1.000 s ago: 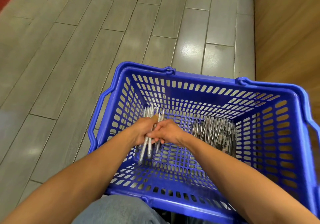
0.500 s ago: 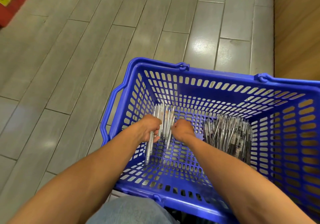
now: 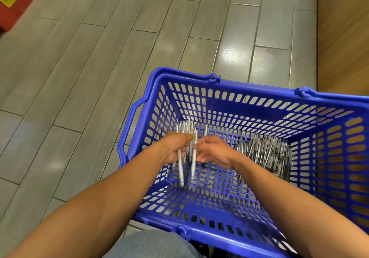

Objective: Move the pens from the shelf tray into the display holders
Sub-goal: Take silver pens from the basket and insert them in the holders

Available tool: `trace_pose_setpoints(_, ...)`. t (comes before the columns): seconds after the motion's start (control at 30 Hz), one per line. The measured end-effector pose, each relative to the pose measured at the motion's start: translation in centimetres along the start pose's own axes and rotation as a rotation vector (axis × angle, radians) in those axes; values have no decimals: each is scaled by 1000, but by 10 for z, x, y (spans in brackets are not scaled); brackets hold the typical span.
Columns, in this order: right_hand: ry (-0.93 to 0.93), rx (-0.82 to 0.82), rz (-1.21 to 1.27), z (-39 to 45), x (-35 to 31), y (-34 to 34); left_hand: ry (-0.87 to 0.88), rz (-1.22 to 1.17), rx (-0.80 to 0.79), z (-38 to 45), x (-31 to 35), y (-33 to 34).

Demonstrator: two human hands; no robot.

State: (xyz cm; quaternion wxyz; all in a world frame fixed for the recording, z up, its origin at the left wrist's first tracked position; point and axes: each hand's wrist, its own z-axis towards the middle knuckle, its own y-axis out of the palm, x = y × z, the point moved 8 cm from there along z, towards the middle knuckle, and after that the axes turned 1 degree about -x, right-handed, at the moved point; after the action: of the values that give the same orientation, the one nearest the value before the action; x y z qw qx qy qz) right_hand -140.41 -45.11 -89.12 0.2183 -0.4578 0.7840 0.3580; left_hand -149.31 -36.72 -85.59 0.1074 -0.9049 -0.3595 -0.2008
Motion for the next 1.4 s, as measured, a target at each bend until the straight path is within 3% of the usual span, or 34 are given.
trace_pose_setpoints(0.13,-47,-98,149,-3,-9,18,-34,-112,-140,-4,-4,15)
trace_pose_setpoints(0.23,-40,-44,77,1,-4,9,-6,-40,-98,-1,-4,10)
trace_pose_setpoints(0.3,-8,82,-77,6,4,-8,14,31,-60,4,-4,6)
trace_pose_setpoints(0.43,81,565,-611,15,14,-57,-7,14,-36,5,-6,5)
trace_pose_setpoints(0.5,121,648,-718,20,13,-58,-20,12,-7,6,-8,3)
trace_pose_setpoints(0.63,215,666,-827,30,10,-50,4,53,75,8,-8,-7)
trace_pose_setpoints(0.73,193,574,-724,26,9,-45,9,39,106,10,-9,-12)
trace_pose_setpoints(0.93,16,56,-335,4,2,1,18,-4,109,13,-9,-10)
trace_pose_setpoints(1.07,-16,-61,-238,-1,-2,17,-8,27,63,8,-12,-2)
trace_pose_setpoints(1.13,0,-105,-182,1,-3,17,0,18,113,8,-11,-7)
trace_pose_setpoints(1.2,28,-21,-178,9,-2,3,22,26,159,10,-10,-14)
trace_pose_setpoints(1.3,87,351,-496,25,4,-32,34,97,161,10,-10,-16)
trace_pose_setpoints(1.4,126,524,-690,39,8,-36,15,105,125,7,-12,-13)
